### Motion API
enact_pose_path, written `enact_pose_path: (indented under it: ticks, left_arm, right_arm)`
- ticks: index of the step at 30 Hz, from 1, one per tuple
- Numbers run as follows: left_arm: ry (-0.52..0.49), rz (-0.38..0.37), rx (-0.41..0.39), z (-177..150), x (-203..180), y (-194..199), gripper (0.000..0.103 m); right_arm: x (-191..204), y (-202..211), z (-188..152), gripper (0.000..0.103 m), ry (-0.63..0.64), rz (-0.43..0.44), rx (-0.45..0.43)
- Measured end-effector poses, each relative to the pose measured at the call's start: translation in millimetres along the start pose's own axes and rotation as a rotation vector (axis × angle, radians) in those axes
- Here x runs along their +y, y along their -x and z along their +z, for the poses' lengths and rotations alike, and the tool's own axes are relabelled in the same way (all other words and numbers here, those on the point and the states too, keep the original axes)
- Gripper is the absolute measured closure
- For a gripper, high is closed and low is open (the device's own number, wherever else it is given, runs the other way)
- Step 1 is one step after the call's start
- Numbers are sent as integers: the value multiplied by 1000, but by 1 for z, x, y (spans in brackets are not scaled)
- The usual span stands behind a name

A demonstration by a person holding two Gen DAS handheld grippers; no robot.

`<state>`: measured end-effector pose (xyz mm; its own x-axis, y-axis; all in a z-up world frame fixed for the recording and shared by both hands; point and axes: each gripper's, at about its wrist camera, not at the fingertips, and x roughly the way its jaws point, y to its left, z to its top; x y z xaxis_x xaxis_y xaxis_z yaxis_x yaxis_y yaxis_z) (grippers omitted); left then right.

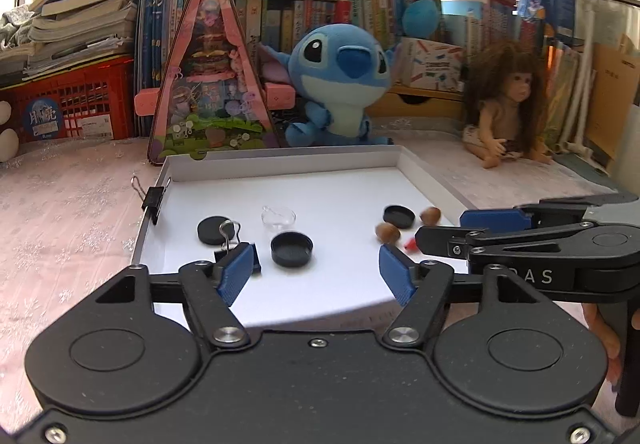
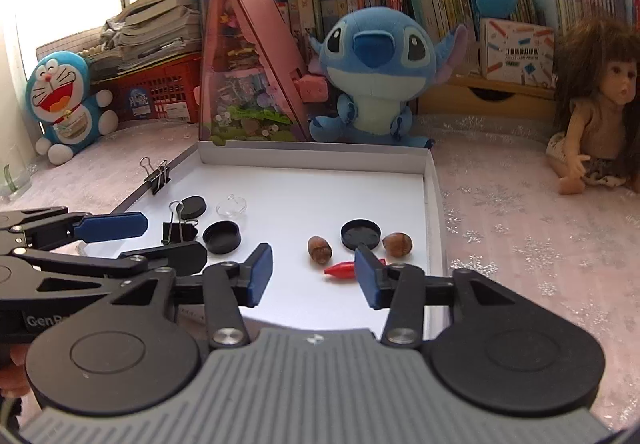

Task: Organize rigid objects
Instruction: 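Open both tools to drop the lid and nut into the tray, then withdraw both open tools toward the blue hair clip and red crayon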

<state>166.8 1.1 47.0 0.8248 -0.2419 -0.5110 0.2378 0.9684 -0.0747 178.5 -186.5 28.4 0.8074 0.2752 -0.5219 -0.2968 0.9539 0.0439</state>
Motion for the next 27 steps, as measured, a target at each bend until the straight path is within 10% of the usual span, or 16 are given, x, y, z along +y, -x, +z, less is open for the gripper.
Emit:
enact_pose_path:
  ticks: [27]
  left_arm:
    - [7, 36, 40, -75, 22, 64, 33]
  right_arm:
    - [21, 63, -73, 21, 132, -46, -22]
